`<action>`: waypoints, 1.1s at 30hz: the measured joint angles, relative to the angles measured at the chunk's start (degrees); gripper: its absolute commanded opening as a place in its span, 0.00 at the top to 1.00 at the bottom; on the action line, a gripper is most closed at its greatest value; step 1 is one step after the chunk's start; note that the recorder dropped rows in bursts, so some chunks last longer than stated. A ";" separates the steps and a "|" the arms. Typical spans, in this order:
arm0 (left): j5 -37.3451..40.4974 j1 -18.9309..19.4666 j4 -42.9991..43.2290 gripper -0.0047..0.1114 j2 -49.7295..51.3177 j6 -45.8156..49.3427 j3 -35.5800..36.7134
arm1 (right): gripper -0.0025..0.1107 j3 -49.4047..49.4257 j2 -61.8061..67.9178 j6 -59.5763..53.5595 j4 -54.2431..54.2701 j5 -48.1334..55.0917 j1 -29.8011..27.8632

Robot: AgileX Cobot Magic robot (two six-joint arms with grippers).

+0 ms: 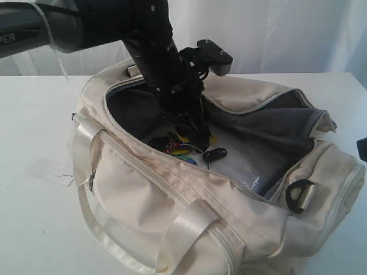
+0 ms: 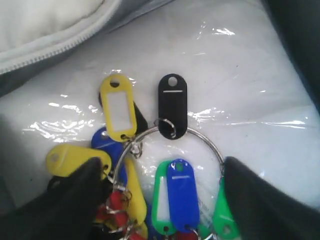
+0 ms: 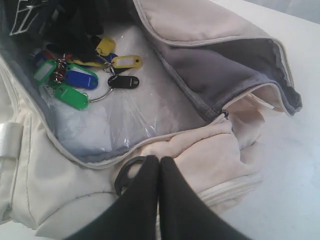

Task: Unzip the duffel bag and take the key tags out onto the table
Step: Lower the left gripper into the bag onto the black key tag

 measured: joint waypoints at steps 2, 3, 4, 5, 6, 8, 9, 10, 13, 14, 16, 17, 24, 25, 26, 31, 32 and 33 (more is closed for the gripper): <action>-2.00 -0.63 0.55 0.06 0.92 0.37 0.00 | 0.98 0.00 0.00 0.00 0.00 0.00 0.00; -2.52 -0.76 0.81 0.06 1.19 0.37 0.00 | 0.98 0.00 0.00 0.00 0.00 0.00 0.00; -2.92 -0.84 1.44 0.06 1.92 0.37 0.00 | 0.98 0.00 0.00 0.00 -0.12 0.00 0.00; -3.02 -0.84 1.58 0.06 2.53 0.37 0.00 | 0.98 0.00 0.00 0.00 -0.12 0.00 0.00; -3.16 -0.84 1.70 0.06 3.05 0.37 0.00 | 0.98 0.00 0.00 0.00 -0.12 0.00 0.00; -3.39 -0.97 1.81 0.06 4.37 0.37 0.00 | 0.98 0.00 0.00 0.00 -0.12 0.00 0.00; -3.78 -1.10 1.81 0.06 5.11 0.37 0.00 | 0.98 0.00 0.00 0.00 -0.12 0.00 0.00; -4.44 -1.21 2.08 0.06 5.62 0.37 0.00 | 0.98 0.00 0.00 0.00 -0.12 0.00 0.00; -6.52 -1.59 2.69 0.06 6.88 0.37 0.00 | 0.98 0.00 0.00 0.00 -0.12 0.00 0.00; -6.77 -1.59 2.69 0.06 7.15 0.37 0.00 | 0.98 0.00 0.00 0.00 -0.12 0.00 0.00; -6.81 -1.59 2.69 0.09 7.81 0.37 0.00 | 0.98 0.00 0.00 0.00 -0.12 0.00 0.00; -6.81 -1.59 2.69 0.11 8.06 0.37 0.00 | 0.98 0.00 0.00 0.00 -0.12 0.00 0.00; -4.63 -1.59 2.08 0.41 8.70 0.26 -0.46 | 0.98 0.00 0.00 0.00 -0.12 0.00 0.00; -4.24 -1.63 2.08 0.47 8.70 0.12 -0.46 | 0.98 0.00 0.00 0.00 -0.12 0.00 0.00; -4.11 -1.63 2.08 0.53 8.70 -0.09 -0.55 | 0.98 0.00 0.00 0.00 -0.12 0.00 0.00; -1.01 -1.72 2.74 0.79 9.16 -0.62 -2.93 | 0.98 0.00 0.00 0.00 -0.12 0.00 0.00; -0.09 -1.72 2.88 0.84 9.28 -0.74 -3.61 | 0.98 0.00 0.00 0.00 -0.12 0.00 0.00; 0.93 -1.72 2.88 0.89 9.42 -0.85 -4.49 | 0.98 0.00 0.00 0.00 -0.12 0.00 0.00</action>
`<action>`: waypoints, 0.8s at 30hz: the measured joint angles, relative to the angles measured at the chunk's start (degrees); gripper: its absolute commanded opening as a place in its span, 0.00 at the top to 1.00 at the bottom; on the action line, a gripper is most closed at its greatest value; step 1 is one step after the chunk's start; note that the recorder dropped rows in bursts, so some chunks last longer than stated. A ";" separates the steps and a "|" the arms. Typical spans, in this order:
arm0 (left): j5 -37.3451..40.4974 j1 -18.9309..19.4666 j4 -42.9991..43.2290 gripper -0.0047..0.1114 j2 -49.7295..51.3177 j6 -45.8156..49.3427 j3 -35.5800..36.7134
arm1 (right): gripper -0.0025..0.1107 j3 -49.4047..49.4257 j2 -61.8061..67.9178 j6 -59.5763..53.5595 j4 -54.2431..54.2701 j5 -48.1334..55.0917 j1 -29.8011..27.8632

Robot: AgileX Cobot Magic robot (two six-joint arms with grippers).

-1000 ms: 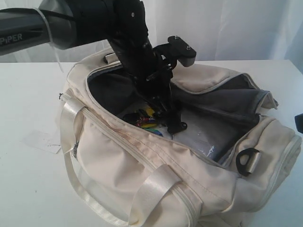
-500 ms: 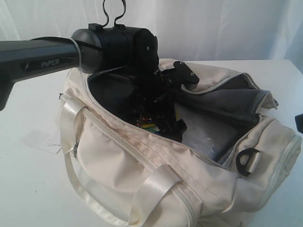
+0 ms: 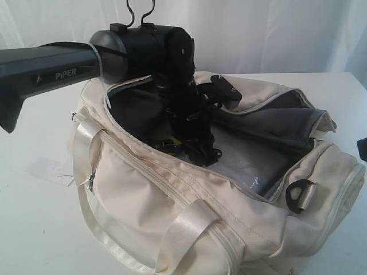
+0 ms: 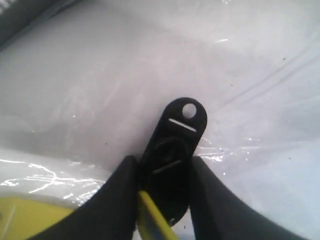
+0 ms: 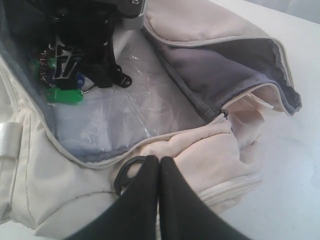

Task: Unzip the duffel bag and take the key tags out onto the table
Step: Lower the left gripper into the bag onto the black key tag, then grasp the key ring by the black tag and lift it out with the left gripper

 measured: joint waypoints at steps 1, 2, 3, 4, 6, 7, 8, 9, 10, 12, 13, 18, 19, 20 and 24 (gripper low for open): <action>1.05 0.00 0.11 0.93 0.00 -0.34 -0.90 | 0.98 0.00 0.00 0.00 0.00 0.00 0.00; 1.81 0.00 0.12 0.96 0.00 -0.66 -1.58 | 0.98 0.00 0.00 0.00 0.00 0.00 0.00; 2.56 0.00 0.12 0.96 0.00 -0.88 -2.45 | 0.98 0.00 0.00 0.00 0.00 0.00 0.00; 3.19 0.00 0.12 0.96 -0.21 -1.02 -3.25 | 0.98 0.00 0.00 0.00 0.00 0.00 0.00; 4.23 0.00 0.12 0.96 -0.71 -1.32 -4.52 | 0.98 0.00 0.00 0.00 0.00 0.00 0.00; 4.76 0.00 0.18 0.96 -1.03 -1.43 -5.23 | 0.98 0.00 0.00 0.00 0.00 0.00 0.00; 5.21 0.00 0.18 0.96 -1.31 -1.64 -5.99 | 0.98 0.00 0.00 0.00 0.00 0.00 0.00; 5.68 0.00 0.18 0.96 -1.54 -1.81 -6.69 | 0.98 0.00 0.00 0.00 0.00 0.00 0.00; 6.11 0.00 0.18 0.96 -1.88 -1.84 -7.33 | 0.98 0.00 0.00 0.00 0.00 0.00 0.00; 6.74 0.00 0.18 0.96 -2.25 -1.92 -8.41 | 0.98 0.00 0.00 0.00 0.00 0.00 0.00; 7.17 0.00 0.18 0.96 -2.39 -1.92 -9.06 | 0.98 0.00 0.00 0.00 0.00 0.00 0.00; 9.27 0.00 0.18 0.96 -3.42 -2.06 -12.41 | 0.98 0.00 0.00 0.00 0.00 0.00 0.00; 9.56 0.00 0.18 0.96 -3.78 -2.06 -13.03 | 0.98 0.00 0.00 0.00 0.00 0.00 0.00; 9.56 0.00 0.18 0.96 -4.06 -2.06 -13.58 | 0.98 0.00 0.00 0.00 0.00 0.00 0.00; 10.16 0.00 0.18 0.96 -5.26 -2.20 -15.45 | 0.98 0.00 0.00 0.00 0.00 0.00 0.00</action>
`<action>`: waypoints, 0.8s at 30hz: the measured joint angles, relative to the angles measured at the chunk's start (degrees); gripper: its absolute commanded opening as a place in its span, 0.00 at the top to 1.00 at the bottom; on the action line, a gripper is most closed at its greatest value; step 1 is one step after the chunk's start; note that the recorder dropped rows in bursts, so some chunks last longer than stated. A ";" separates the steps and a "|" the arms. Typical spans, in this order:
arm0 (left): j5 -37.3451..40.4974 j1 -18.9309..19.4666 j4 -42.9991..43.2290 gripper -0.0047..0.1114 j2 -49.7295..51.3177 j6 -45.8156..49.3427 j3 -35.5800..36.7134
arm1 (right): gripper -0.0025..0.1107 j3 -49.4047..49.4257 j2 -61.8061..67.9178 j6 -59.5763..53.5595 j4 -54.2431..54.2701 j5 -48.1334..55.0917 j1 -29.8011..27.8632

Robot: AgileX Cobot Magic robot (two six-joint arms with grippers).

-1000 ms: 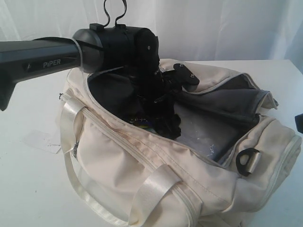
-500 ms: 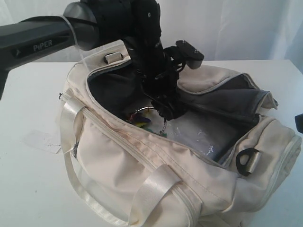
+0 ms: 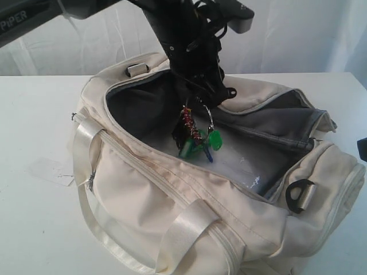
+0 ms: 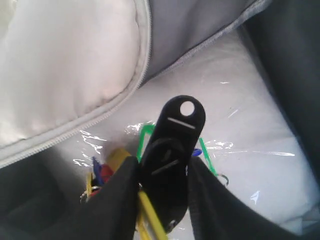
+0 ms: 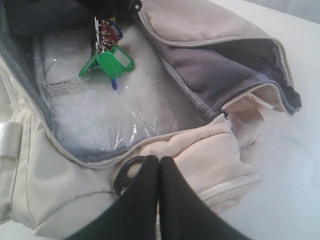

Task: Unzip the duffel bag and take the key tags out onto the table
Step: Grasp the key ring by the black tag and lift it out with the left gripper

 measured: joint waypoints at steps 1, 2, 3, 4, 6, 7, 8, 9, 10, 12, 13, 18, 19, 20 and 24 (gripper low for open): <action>0.10 0.00 0.00 0.96 -0.40 0.00 -0.44 | 0.98 0.00 0.00 0.00 0.00 0.00 0.00; 0.25 0.00 0.00 0.96 -0.67 -0.04 -0.99 | 0.98 0.00 0.00 0.00 0.00 0.00 0.00; 0.25 0.00 0.00 0.96 -0.94 -0.04 -1.34 | 0.98 0.00 0.00 0.00 0.00 0.00 0.00; 0.25 0.00 0.00 0.96 -1.19 -0.04 -1.61 | 0.98 0.00 0.00 0.00 0.00 0.00 0.00; 0.34 0.00 0.00 0.96 -1.49 -0.04 -1.88 | 0.98 0.00 0.00 0.00 0.00 0.00 0.00; 0.34 0.00 0.00 0.96 -1.62 -0.04 -1.88 | 0.98 0.00 0.00 0.00 0.00 0.00 0.00; 0.46 0.00 0.00 0.96 -1.72 -0.04 -1.88 | 0.98 0.00 0.00 0.00 0.00 0.00 0.00; 0.67 0.00 0.00 0.96 -1.72 -0.04 -1.88 | 0.98 0.00 0.00 0.00 0.00 0.00 0.00; 0.69 0.00 0.00 0.96 -1.72 -0.04 -1.88 | 0.98 0.00 0.00 0.00 0.00 0.00 0.00; 0.81 0.00 0.00 0.96 -1.72 -0.04 -1.88 | 0.98 0.00 0.00 0.00 0.00 0.00 0.00; 0.81 0.00 0.00 0.96 -1.72 -0.04 -1.88 | 0.98 0.00 0.00 0.00 0.00 0.00 0.00; 0.81 0.00 0.00 0.96 -1.72 -0.14 -1.88 | 0.98 0.00 0.00 0.00 0.00 0.00 0.00; 0.81 0.00 0.00 0.96 -1.72 -0.14 -1.88 | 0.98 0.00 0.00 0.00 0.00 0.00 0.00; 0.81 0.00 0.00 0.96 -1.72 -0.14 -1.88 | 0.98 0.00 0.00 0.00 0.00 0.00 0.00; 0.92 0.00 0.00 0.96 -1.72 -0.18 -1.88 | 0.98 0.00 0.00 0.00 0.00 0.00 0.00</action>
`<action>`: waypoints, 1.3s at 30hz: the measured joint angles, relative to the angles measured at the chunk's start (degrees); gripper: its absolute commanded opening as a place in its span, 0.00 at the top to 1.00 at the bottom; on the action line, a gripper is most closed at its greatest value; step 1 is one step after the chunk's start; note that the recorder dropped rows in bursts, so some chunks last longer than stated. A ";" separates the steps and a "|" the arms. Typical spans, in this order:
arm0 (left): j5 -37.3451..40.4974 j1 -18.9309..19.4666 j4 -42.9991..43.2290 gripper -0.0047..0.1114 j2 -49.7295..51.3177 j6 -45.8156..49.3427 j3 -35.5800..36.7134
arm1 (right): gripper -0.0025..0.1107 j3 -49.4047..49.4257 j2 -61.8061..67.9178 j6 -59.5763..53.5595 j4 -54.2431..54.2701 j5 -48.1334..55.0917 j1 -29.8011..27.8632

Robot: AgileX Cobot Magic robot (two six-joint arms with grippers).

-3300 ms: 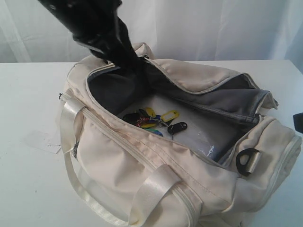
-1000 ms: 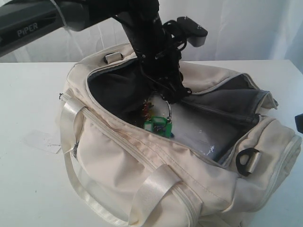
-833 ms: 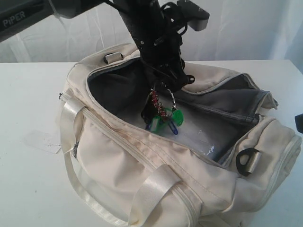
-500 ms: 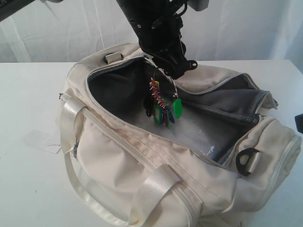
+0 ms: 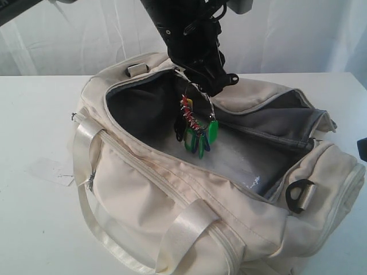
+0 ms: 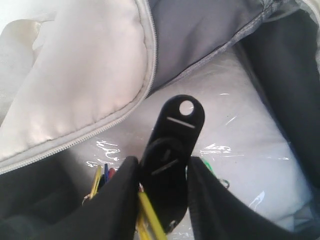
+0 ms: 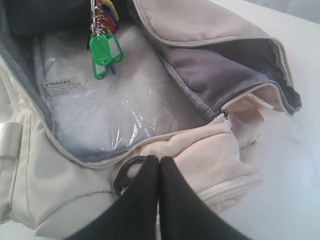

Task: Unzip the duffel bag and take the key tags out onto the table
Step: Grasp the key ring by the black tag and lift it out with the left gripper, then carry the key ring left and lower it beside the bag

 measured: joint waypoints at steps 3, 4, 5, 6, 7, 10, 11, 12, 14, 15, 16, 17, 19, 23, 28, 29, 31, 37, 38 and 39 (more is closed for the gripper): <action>0.00 0.00 0.27 0.96 -0.41 -0.30 0.00 | 0.98 0.00 0.00 0.00 0.00 0.00 0.00; 0.00 0.00 0.78 0.96 -0.69 -0.30 0.00 | 0.98 0.00 0.00 0.00 0.00 0.00 0.00; 0.00 0.00 1.53 0.96 -1.19 -0.30 0.00 | 0.98 0.00 0.00 0.00 0.00 0.00 0.00; 0.00 0.00 2.41 0.96 -1.58 -0.30 0.00 | 0.98 0.00 0.00 0.00 0.00 0.00 0.00; 0.00 0.00 3.19 0.96 -2.04 -0.41 0.00 | 0.98 0.00 0.00 0.00 0.00 0.00 0.00; 0.00 0.00 5.33 0.96 -3.81 -0.41 0.00 | 0.98 0.00 0.00 0.00 0.00 0.00 0.00; 0.00 0.00 5.60 0.96 -4.46 -0.41 0.00 | 0.98 0.00 0.00 0.00 0.00 0.00 0.00; 0.00 0.00 5.75 0.96 -5.09 -0.41 0.00 | 0.98 0.00 0.00 0.00 0.00 0.00 0.00; 0.00 0.00 6.56 0.96 -7.00 -0.41 0.00 | 0.98 0.00 0.00 0.00 0.00 0.00 0.00; 0.00 0.00 7.98 0.96 -8.40 -0.41 0.00 | 0.98 0.00 0.00 0.00 0.00 0.00 0.00; 0.00 0.00 8.71 0.96 -8.99 -0.41 0.00 | 0.98 0.00 0.00 0.00 0.00 0.00 0.00; 0.00 0.00 10.52 0.96 -10.43 -0.41 0.00 | 0.98 0.00 0.00 0.00 0.00 0.00 0.00; 0.17 0.00 12.09 0.96 -12.42 -0.41 0.00 | 0.98 0.00 0.00 0.00 0.00 0.00 0.00; 0.17 0.12 14.03 0.96 -16.64 -0.54 0.00 | 0.98 0.00 0.00 0.00 0.00 0.00 0.00; 0.17 0.97 16.82 0.96 -23.53 -1.04 0.00 | 0.98 0.00 0.00 0.00 0.00 0.00 0.00; 0.17 1.31 17.58 0.96 -24.41 -1.60 0.00 | 0.98 0.00 0.00 0.00 0.00 0.00 0.00; 0.17 2.36 18.78 0.96 -25.88 -2.98 0.00 | 0.98 0.00 0.00 0.00 0.00 0.00 0.00; 0.17 7.14 20.40 0.96 -29.68 -6.97 0.96 | 0.98 0.00 0.00 0.00 0.00 0.00 0.00; 0.17 7.98 20.50 0.96 -30.35 -7.41 1.74 | 0.98 0.00 0.00 0.00 0.00 0.00 0.00; 0.17 8.81 20.62 0.96 -30.97 -7.89 2.63 | 0.98 0.00 0.00 0.00 0.00 0.00 0.00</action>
